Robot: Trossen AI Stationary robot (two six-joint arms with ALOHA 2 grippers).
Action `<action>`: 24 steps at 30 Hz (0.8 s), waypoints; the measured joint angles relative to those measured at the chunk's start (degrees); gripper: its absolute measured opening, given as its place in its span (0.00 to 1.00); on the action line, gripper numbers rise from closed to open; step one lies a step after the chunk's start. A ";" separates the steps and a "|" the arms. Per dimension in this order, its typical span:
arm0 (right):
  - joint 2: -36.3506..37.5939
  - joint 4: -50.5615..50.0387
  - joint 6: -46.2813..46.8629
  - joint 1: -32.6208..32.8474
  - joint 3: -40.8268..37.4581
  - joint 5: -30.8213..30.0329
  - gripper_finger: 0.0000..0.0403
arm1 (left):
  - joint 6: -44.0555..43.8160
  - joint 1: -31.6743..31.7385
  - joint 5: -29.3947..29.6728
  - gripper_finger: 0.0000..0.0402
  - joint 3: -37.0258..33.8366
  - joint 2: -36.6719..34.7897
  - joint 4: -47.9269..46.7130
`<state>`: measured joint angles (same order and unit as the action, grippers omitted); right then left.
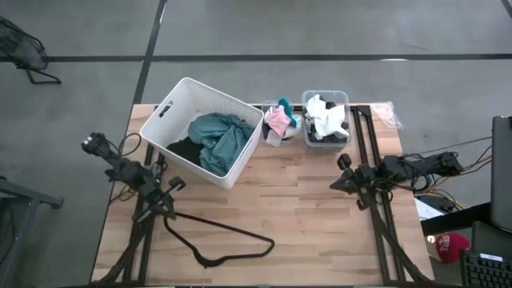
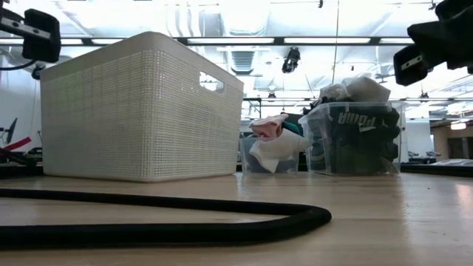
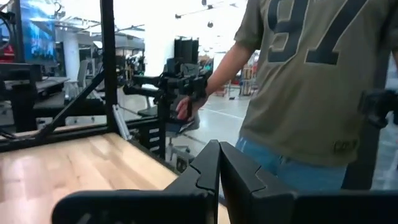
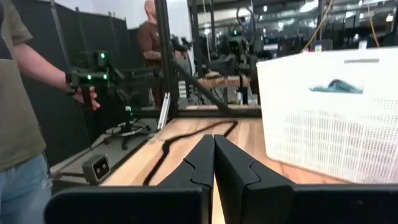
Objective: Pick & Place Cloths
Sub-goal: Return to Home Position
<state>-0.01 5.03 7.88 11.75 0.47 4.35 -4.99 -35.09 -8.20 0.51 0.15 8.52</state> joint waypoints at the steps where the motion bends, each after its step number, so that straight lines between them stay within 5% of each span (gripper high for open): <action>1: -0.21 -0.36 0.10 0.00 0.01 0.02 0.02 | 0.73 0.00 0.08 0.03 0.00 -0.08 -0.30; 9: -0.50 -0.36 8.41 0.00 0.02 0.08 0.02 | -1.19 0.00 -3.14 0.03 -0.02 0.05 -0.20; 24: -0.55 -0.34 8.45 0.00 0.02 0.13 0.02 | -1.25 0.00 -3.12 0.03 -0.09 0.10 -0.54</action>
<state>-0.56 4.69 16.34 11.75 0.49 4.48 -6.24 -35.09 -11.31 0.43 0.25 7.99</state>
